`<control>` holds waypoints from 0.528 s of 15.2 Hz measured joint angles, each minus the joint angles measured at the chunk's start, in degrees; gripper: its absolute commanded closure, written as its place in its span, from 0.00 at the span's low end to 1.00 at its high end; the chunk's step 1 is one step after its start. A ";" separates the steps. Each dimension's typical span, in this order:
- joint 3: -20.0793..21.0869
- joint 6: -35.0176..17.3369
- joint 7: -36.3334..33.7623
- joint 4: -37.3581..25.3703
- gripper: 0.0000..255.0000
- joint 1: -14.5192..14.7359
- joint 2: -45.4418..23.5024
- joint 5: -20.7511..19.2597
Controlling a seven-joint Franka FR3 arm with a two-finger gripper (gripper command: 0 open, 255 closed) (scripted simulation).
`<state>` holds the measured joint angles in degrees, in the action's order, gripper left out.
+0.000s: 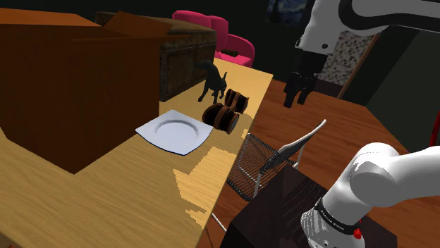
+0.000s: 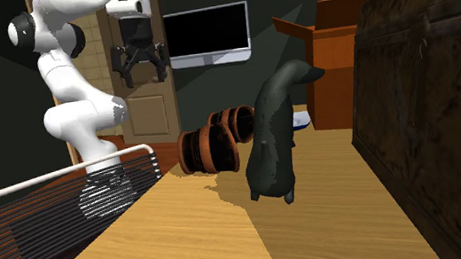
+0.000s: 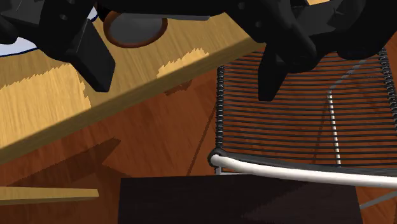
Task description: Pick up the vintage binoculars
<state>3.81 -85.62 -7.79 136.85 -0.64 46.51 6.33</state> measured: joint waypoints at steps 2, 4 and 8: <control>0.42 -0.71 -1.10 -0.11 0.00 -0.31 -0.69 0.39; 2.01 -3.84 -5.01 -0.30 0.00 -1.33 -3.53 1.76; 5.01 -10.26 -14.19 -2.43 0.00 -4.02 -10.69 3.96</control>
<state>8.82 -95.88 -21.98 134.42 -4.66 35.83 10.29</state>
